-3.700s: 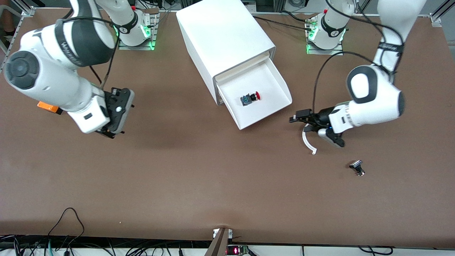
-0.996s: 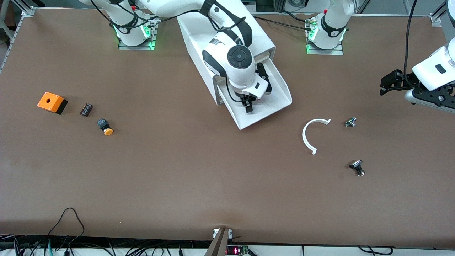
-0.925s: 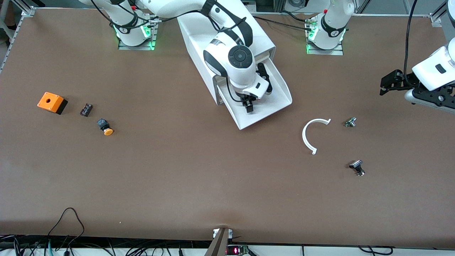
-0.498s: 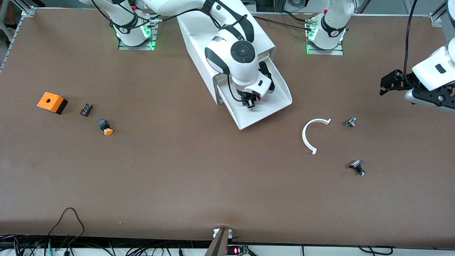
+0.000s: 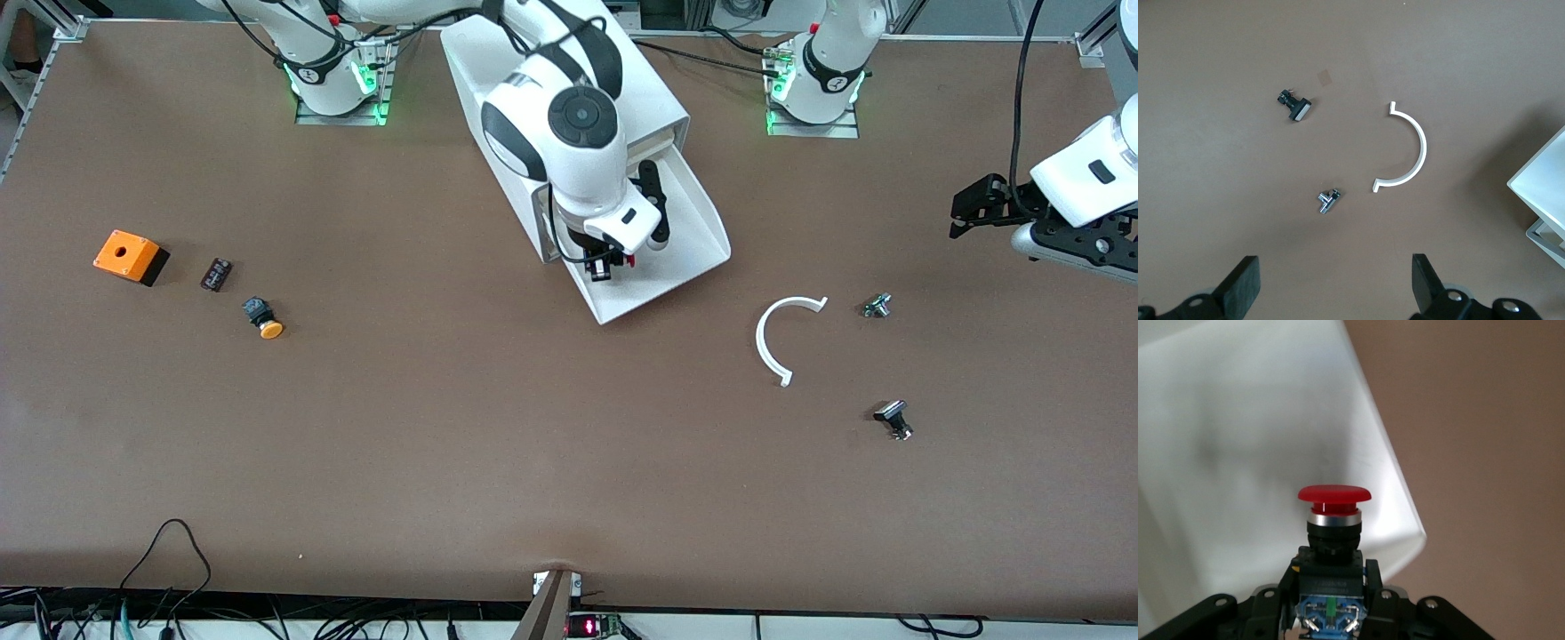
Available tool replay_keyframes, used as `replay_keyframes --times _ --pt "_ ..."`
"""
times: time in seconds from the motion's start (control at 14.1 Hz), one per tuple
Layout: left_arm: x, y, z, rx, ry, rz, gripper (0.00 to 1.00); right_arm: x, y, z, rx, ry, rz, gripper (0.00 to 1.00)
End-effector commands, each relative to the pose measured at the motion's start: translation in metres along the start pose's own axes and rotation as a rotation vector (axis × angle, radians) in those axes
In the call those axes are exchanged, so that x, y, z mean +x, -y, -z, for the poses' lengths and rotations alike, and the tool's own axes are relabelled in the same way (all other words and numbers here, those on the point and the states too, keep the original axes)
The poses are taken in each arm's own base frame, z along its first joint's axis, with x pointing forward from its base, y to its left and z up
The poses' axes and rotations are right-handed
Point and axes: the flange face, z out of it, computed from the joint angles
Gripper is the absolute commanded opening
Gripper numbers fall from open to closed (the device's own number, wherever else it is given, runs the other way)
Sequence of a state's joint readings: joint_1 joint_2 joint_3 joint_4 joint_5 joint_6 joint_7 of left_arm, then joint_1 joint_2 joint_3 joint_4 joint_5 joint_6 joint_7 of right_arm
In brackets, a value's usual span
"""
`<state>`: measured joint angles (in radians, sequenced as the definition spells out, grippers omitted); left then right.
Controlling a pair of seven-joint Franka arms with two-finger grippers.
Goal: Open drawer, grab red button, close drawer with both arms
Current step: 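Carry the red button out and lower it onto the table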
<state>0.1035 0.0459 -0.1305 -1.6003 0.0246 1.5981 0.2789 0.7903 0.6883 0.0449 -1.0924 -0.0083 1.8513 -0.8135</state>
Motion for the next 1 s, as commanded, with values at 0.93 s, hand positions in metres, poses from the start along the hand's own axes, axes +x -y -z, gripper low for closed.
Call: replay_keyframes --times 0.93 --pt "0.003 -0.008 0.007 -0.043 -0.016 0.005 1.00 -0.285 -0.148 0.074 -0.002 -0.010 -0.561 0.27"
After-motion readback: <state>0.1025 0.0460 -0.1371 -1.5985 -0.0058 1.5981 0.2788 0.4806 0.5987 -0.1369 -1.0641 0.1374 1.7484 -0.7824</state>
